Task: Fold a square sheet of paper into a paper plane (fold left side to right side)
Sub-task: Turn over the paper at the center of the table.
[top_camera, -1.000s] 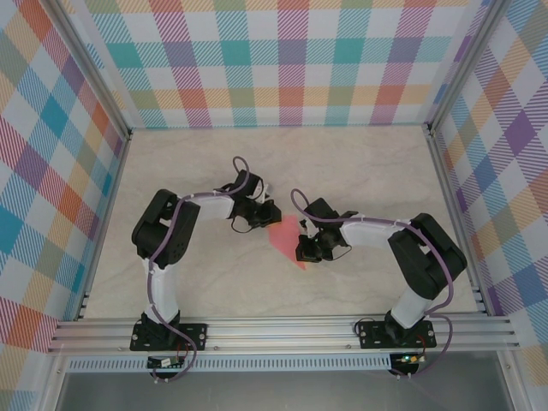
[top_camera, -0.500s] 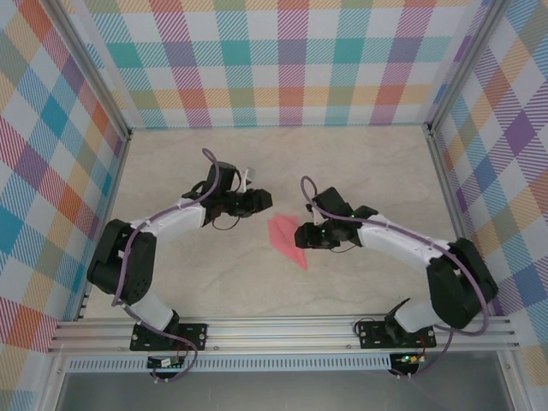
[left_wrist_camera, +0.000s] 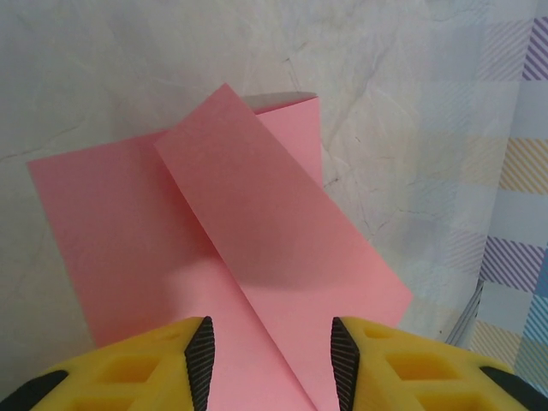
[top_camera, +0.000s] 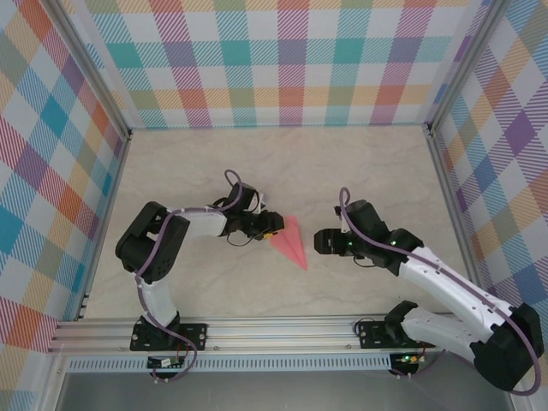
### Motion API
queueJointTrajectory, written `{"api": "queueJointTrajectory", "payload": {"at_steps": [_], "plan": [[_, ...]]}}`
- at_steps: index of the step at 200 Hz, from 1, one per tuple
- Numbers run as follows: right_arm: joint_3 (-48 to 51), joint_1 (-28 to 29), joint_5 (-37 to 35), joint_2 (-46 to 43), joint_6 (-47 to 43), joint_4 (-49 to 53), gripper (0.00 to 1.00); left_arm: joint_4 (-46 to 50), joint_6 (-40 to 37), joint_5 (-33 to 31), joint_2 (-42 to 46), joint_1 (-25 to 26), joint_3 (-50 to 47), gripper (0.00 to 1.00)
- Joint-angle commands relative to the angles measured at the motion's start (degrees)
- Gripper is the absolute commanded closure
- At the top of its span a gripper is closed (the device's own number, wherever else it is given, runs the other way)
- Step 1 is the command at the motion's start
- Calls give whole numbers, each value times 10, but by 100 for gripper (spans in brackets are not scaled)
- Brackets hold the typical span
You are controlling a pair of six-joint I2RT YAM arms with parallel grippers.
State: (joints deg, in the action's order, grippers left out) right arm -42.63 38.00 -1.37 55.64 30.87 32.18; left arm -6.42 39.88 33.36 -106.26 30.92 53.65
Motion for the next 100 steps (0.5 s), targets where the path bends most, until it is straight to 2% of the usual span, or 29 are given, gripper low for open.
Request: {"api": "queueJointTrajectory", "payload": {"at_steps": [1, 100], "plan": [[6, 2, -28, -39, 8, 32, 29, -20, 13, 0, -24, 10, 23, 57], [16, 1, -59, -110, 14, 73, 24, -25, 29, 19, -65, 37, 86, 57]]}}
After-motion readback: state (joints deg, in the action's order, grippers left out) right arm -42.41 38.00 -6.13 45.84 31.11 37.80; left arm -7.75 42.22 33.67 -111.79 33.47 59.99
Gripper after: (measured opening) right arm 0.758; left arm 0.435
